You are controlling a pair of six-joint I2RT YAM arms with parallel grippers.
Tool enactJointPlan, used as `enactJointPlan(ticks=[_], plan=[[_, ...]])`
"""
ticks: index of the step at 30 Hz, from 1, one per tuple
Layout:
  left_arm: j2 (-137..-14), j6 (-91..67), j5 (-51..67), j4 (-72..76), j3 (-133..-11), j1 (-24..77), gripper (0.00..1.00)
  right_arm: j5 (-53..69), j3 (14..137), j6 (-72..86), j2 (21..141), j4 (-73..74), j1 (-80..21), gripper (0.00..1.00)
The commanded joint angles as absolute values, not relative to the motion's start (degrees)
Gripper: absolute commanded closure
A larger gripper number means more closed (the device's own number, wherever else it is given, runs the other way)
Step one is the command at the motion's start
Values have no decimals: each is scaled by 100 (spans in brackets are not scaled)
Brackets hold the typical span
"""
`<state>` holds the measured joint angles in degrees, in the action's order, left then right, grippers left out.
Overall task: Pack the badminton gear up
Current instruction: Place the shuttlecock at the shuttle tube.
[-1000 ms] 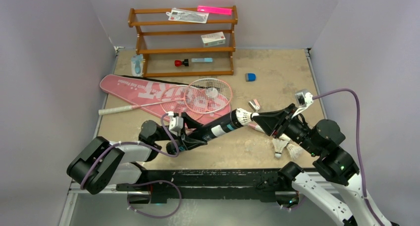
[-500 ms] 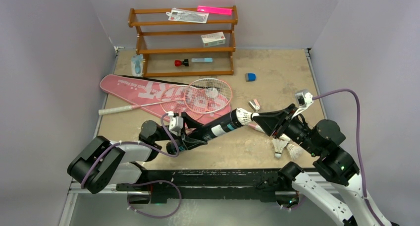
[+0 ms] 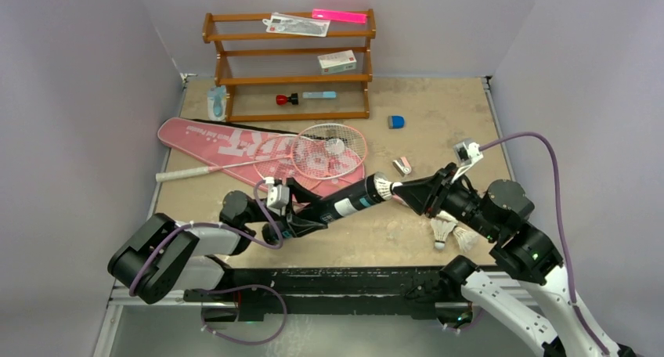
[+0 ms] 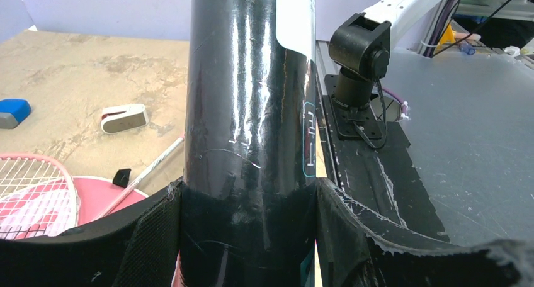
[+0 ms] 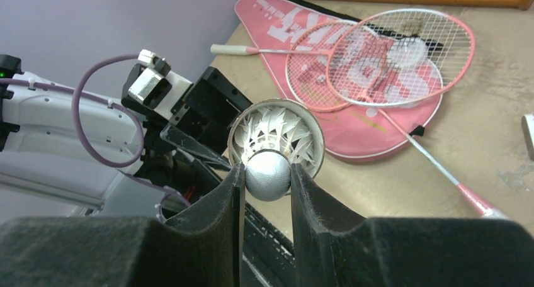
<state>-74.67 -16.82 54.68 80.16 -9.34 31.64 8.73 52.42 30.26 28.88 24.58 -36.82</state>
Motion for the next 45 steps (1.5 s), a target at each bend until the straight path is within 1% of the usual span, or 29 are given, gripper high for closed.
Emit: enactJointPlan(ticks=[1, 9, 16, 22, 31, 37, 45], plan=[[-7333, -1494, 5592, 8661, -880, 3161, 52, 1100, 5591, 3138, 2993, 2868, -3700, 100], [-7299, -1518, 6039, 9007, -862, 3164, 53, 1074, 5550, 3173, 3086, 2848, -3707, 100], [-7217, -1661, 6332, 9202, -852, 3163, 53, 1345, 5359, 3260, 3175, 2574, -3702, 100], [-7196, -1690, 6071, 9169, -835, 3161, 53, 1306, 5256, 3199, 3233, 2365, -3708, 100], [-7353, -1863, 5746, 9175, -923, 3163, 53, 1626, 4949, 3173, 3289, 2119, -3708, 100], [-7601, -2075, 5987, 9603, -996, 3163, 55, 1674, 4720, 3148, 3403, 1945, -3700, 100], [-7718, -2128, 5957, 9884, -976, 3163, 55, 1824, 4522, 3182, 3584, 1709, -3703, 100]])
